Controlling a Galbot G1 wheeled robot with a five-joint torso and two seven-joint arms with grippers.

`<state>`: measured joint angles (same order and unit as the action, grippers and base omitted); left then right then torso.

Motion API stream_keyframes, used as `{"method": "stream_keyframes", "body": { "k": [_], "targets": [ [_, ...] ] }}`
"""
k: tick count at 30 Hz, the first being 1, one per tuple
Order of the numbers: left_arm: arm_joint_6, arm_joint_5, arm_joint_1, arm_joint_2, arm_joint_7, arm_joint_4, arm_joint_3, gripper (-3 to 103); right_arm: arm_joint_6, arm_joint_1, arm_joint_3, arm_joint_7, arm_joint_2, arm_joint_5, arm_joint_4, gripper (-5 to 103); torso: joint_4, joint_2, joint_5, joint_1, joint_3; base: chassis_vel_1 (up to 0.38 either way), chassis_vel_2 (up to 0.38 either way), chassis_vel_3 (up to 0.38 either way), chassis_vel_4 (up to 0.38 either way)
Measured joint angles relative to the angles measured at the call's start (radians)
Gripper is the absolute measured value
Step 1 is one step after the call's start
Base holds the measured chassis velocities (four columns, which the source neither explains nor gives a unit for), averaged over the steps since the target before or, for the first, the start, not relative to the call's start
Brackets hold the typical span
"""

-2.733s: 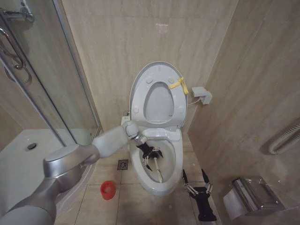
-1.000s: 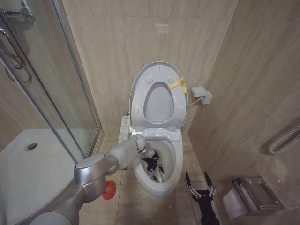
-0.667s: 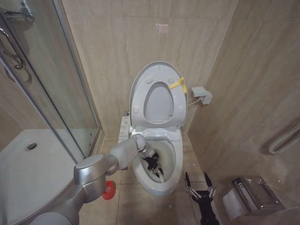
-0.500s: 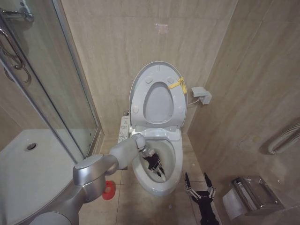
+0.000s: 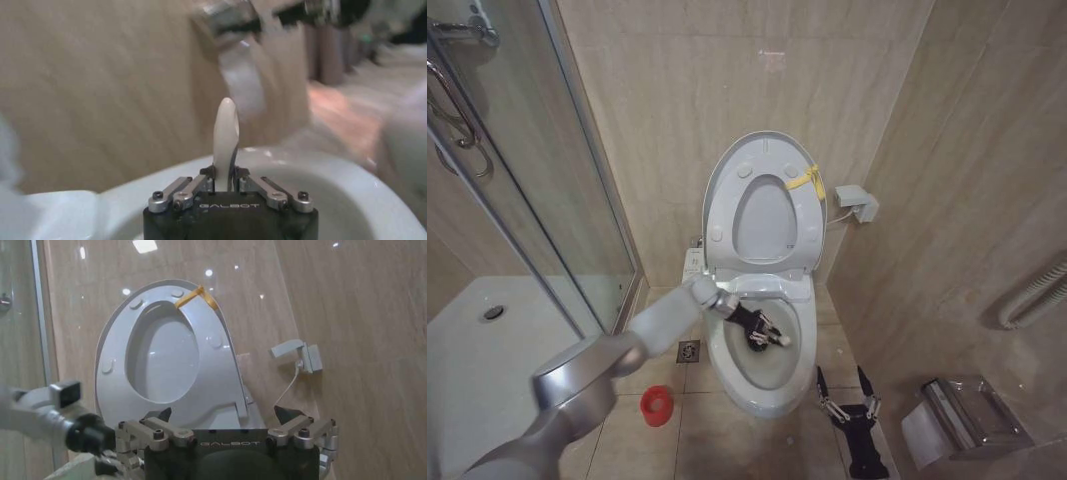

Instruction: Open the toilet lid, clean the toilet bowl with a toilet brush, close the toilet lid, and flush.

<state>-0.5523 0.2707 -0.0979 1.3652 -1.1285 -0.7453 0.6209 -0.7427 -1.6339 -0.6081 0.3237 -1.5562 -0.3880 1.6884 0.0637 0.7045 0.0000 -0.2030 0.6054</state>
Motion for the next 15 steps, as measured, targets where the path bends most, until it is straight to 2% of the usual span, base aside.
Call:
{"method": "stream_keyframes", "body": {
  "k": [3,4,8,9,11,12,15],
  "targets": [
    [-0.003,0.075,-0.086,-0.078,0.077,-0.111,-0.060,17,0.001,0.005,0.004,0.000,0.006,0.000,-0.008,100,0.0001,0.000,-0.0001,0.000,0.000,0.000,0.000,0.000,0.000],
    [-0.003,0.075,-0.086,-0.078,0.077,-0.111,-0.060,17,0.001,0.005,0.004,0.000,0.006,0.000,-0.008,100,0.0001,0.000,-0.0001,0.000,0.000,0.000,0.000,0.000,0.000],
    [-0.013,0.140,-0.238,-0.159,0.237,-0.252,-0.121,17,0.001,0.007,0.011,0.000,0.010,0.004,-0.016,100,0.0003,0.000,-0.0003,0.000,0.000,0.000,0.000,0.000,0.000],
    [-0.013,0.140,-0.238,-0.159,0.237,-0.252,-0.121,17,0.001,0.007,0.011,0.000,0.010,0.004,-0.016,100,0.0003,0.000,-0.0003,0.000,0.000,0.000,0.000,0.000,0.000],
    [-0.016,0.147,-0.329,-0.191,0.363,-0.332,-0.153,17,0.001,0.006,0.016,0.001,0.010,0.010,-0.016,100,0.0003,0.000,-0.0003,0.000,0.000,0.000,0.000,0.000,0.000],
    [-0.016,0.147,-0.329,-0.191,0.363,-0.332,-0.153,17,0.001,0.006,0.016,0.001,0.010,0.010,-0.016,100,0.0003,0.000,-0.0003,0.000,0.000,0.000,0.000,0.000,0.000],
    [-0.015,0.141,-0.436,-0.214,0.505,-0.412,-0.204,17,0.001,0.000,0.020,0.004,0.014,0.014,-0.013,100,0.0005,0.000,-0.0001,0.000,0.000,0.000,0.000,0.000,0.000]
  ]
}}
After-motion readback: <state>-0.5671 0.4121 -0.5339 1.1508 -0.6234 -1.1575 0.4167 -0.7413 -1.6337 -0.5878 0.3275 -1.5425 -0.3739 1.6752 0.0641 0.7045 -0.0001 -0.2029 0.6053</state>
